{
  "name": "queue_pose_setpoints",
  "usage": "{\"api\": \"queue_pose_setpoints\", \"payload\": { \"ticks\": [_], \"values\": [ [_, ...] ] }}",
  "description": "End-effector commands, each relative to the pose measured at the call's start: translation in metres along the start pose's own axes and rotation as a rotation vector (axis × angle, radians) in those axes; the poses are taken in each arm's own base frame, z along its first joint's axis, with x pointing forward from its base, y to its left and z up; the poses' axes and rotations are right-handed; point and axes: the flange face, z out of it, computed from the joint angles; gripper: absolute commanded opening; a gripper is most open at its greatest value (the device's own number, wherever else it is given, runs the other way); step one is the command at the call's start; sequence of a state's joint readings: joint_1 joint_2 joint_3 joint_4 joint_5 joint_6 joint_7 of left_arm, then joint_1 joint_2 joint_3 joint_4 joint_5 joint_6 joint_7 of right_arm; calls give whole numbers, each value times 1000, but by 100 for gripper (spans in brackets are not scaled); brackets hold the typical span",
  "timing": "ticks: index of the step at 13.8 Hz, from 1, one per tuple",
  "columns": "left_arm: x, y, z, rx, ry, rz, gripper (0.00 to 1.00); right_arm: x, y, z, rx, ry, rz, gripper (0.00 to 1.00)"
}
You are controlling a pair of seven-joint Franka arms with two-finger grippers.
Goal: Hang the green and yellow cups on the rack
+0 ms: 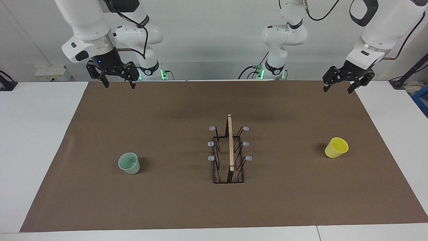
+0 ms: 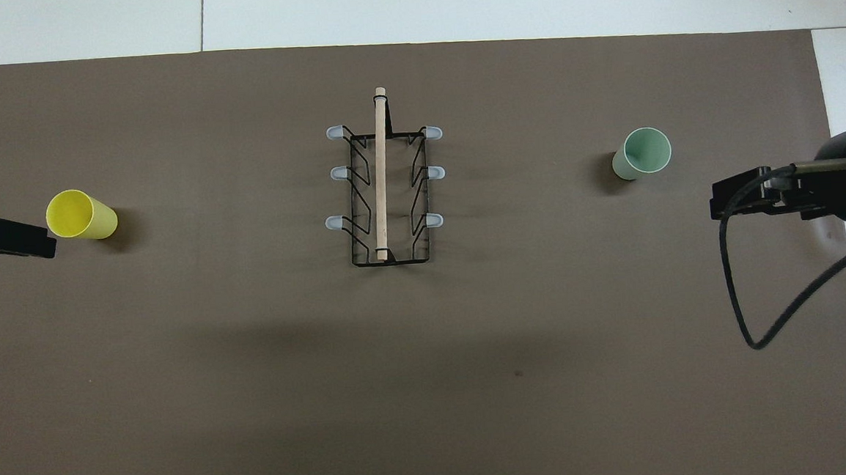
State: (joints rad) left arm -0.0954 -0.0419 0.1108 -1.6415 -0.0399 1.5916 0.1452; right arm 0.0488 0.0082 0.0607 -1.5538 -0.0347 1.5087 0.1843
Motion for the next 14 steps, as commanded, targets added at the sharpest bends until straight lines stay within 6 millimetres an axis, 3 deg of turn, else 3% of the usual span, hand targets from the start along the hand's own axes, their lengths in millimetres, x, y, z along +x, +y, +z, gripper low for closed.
{"api": "queue_pose_setpoints", "payload": {
  "ticks": [1, 2, 5, 7, 10, 14],
  "values": [
    [10, -10, 11, -29, -28, -48, 100, 16, -4, 19, -64, -17, -74, 100],
    [16, -22, 15, -38, -36, -85, 100, 18, -11, 16, -106, -8, -134, 100],
    [27, -47, 28, -86, -48, -188, 100, 24, -2, 18, -222, -21, -324, 100],
    [37, -55, 45, -132, -71, -295, 100, 26, 5, 30, -310, -54, -474, 100],
    [44, -91, 55, -223, -75, -488, 100, 26, 9, 44, -357, -100, -588, 100],
    [55, -117, 86, -230, -103, -661, 100, 30, -1, 62, -476, -177, -766, 100]
  ]
}}
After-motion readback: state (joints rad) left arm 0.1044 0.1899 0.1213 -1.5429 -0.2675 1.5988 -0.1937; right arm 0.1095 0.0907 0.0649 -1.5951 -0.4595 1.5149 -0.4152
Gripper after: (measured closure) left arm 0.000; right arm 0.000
